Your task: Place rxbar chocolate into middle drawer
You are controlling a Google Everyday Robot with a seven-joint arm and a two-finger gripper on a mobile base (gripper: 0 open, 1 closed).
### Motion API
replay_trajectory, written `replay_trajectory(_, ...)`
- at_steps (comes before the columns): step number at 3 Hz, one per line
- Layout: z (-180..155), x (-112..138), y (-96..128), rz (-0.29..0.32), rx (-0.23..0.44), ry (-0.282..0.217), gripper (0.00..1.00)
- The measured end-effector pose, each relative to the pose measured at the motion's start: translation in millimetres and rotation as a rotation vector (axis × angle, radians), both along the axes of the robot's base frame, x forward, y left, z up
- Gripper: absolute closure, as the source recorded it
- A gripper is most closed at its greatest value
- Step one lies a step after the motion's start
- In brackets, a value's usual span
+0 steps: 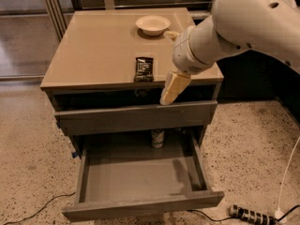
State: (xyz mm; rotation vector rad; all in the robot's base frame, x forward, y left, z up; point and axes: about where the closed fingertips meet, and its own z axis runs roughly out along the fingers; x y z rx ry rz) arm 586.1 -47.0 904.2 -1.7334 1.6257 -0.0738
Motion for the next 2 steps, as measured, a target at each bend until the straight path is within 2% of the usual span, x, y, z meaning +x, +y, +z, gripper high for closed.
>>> replay_trajectory(2, -12.5, 10.6, 1.3, 0.009, -0.025, -0.031, 0.00)
